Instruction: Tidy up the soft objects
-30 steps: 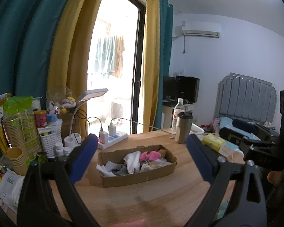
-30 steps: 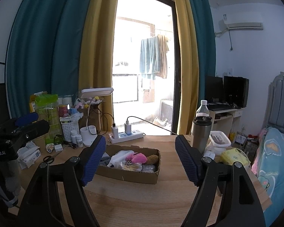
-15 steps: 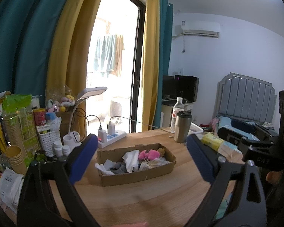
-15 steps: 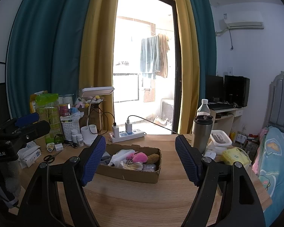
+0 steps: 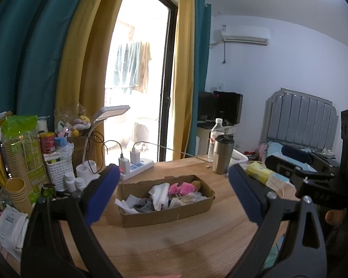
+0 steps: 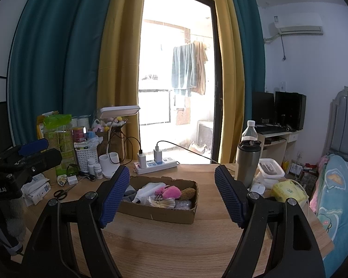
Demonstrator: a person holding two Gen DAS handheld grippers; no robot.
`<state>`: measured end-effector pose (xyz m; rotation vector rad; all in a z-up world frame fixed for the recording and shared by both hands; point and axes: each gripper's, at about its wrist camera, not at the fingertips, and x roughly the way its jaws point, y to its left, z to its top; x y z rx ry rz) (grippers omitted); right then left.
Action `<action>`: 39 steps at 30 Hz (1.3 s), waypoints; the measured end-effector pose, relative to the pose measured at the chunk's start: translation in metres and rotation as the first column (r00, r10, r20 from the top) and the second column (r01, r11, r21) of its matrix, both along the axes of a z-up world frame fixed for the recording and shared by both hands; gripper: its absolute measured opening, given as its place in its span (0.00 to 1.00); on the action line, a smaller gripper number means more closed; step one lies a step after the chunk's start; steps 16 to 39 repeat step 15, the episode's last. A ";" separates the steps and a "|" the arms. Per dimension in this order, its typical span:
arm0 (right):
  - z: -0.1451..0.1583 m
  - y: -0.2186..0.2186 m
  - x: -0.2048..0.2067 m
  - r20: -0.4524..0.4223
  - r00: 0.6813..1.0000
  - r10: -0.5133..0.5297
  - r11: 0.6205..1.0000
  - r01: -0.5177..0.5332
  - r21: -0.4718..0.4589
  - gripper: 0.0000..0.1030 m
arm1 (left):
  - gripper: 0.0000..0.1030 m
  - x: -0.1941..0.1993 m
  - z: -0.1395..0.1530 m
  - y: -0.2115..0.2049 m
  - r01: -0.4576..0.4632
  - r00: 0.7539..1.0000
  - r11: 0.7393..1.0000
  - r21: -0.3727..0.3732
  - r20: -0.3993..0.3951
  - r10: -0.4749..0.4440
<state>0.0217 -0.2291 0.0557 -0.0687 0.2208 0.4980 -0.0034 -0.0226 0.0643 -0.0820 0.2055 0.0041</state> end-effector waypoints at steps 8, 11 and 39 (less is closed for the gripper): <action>0.000 0.000 0.000 -0.002 1.000 0.001 1.000 -0.001 0.001 0.77 | 0.93 0.001 0.000 -0.001 0.003 1.000 1.000 0.000 -0.002 -0.003; 0.000 0.000 0.000 -0.003 1.000 0.001 1.000 -0.001 0.001 0.77 | 0.93 0.002 -0.001 -0.002 0.008 1.000 1.000 0.001 -0.005 -0.008; -0.006 0.001 0.000 -0.012 1.000 0.005 1.000 -0.005 -0.001 0.77 | 0.93 0.006 -0.006 -0.003 0.012 1.000 1.000 -0.001 -0.022 -0.012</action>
